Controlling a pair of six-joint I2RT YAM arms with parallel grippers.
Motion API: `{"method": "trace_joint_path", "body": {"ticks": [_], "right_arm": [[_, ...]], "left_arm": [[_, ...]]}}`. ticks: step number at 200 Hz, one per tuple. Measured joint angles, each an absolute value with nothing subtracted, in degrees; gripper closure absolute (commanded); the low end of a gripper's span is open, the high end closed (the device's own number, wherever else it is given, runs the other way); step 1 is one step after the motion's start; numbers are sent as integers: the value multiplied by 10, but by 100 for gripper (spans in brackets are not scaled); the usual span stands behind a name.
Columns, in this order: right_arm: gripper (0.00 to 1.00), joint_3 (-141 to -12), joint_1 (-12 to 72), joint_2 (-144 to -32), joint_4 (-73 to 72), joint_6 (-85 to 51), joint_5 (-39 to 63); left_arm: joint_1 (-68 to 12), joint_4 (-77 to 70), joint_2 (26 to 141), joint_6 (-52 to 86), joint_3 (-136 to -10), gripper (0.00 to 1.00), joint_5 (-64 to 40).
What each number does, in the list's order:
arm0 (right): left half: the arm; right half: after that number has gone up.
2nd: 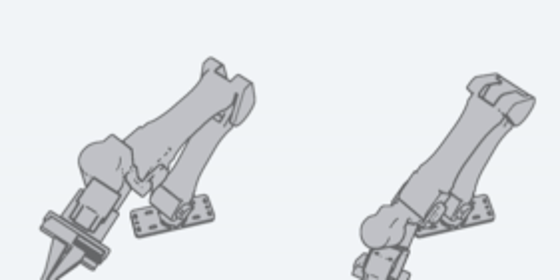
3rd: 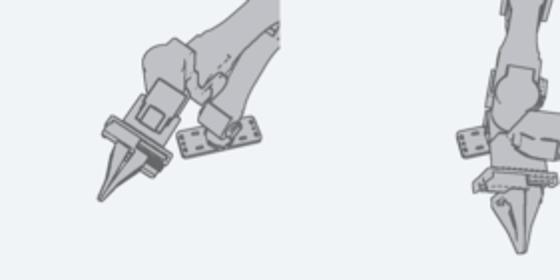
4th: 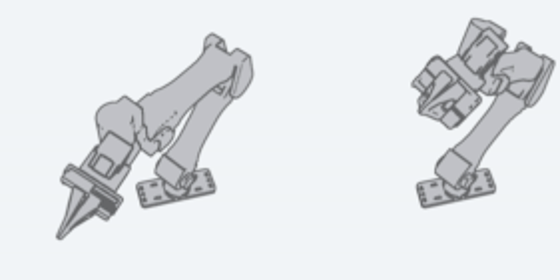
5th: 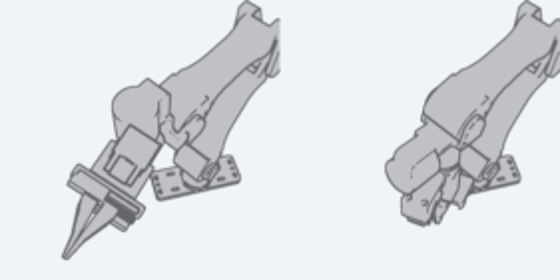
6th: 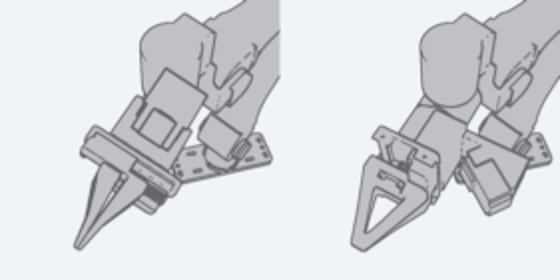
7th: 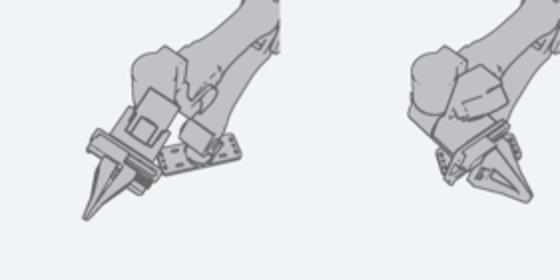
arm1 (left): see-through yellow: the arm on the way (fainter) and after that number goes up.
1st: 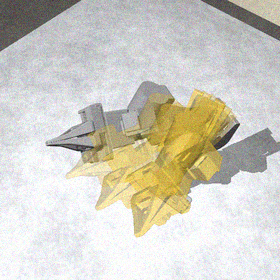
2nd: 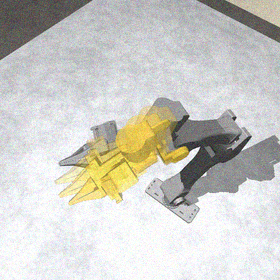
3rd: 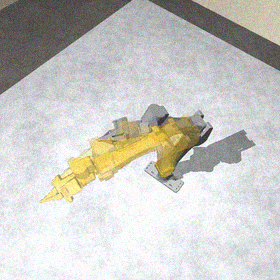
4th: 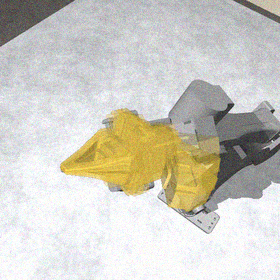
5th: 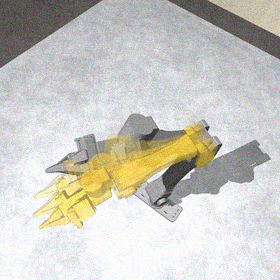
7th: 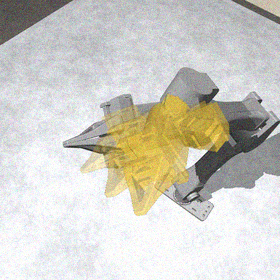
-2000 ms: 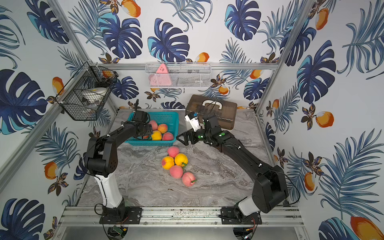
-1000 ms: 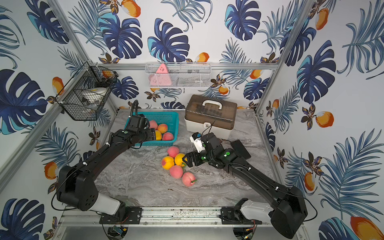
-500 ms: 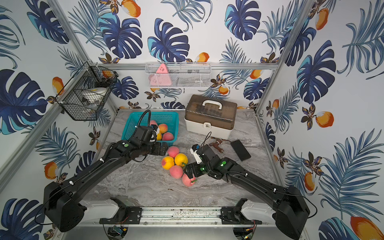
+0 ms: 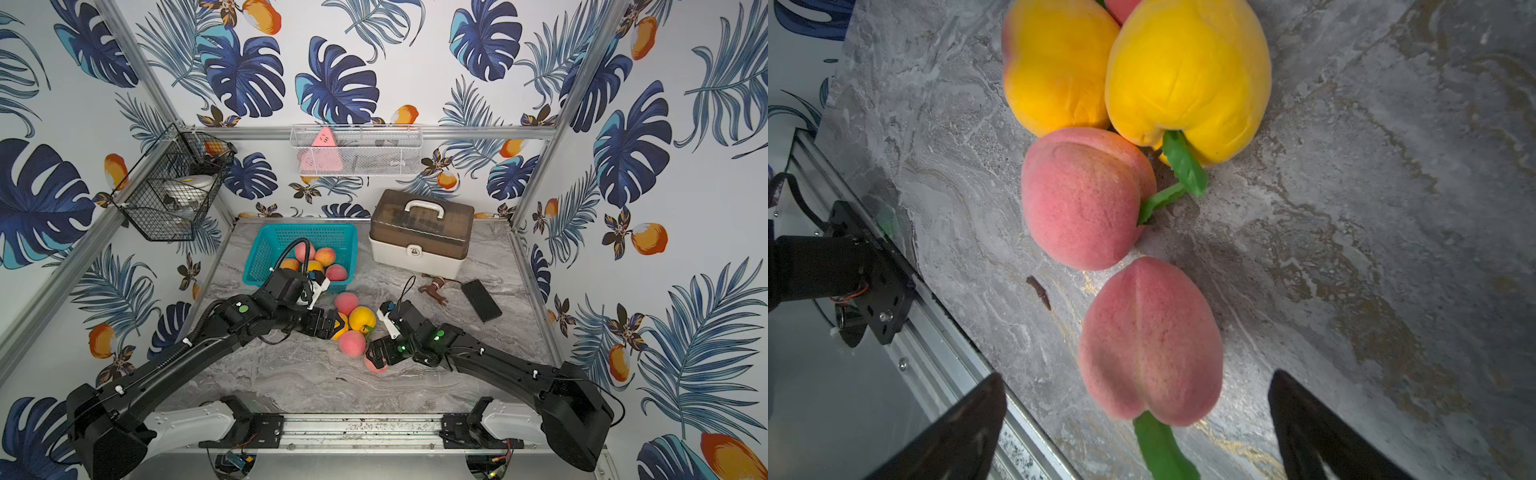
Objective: Put the peaches into the basket
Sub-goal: Pick up the peach from the center of the board.
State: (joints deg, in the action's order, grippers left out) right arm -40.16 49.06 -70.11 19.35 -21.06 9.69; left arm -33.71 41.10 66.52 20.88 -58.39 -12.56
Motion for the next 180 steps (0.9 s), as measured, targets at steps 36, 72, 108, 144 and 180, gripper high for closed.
{"method": "trace_joint_path", "body": {"ticks": [36,72,108,144,180], "right_arm": [[0,-392,491,-720,172,-211,102],[0,-379,492,-740,151,-214,105],[0,-363,492,-751,132,-214,111],[0,-355,493,-765,111,-215,118],[2,-342,493,-771,97,-214,122]], "left_arm": [[-340,422,653,204,-573,1,-176],[-341,414,639,212,-542,1,-217],[-342,389,634,226,-524,1,-244],[-343,367,636,238,-511,1,-268],[-344,351,636,243,-499,1,-282]]}}
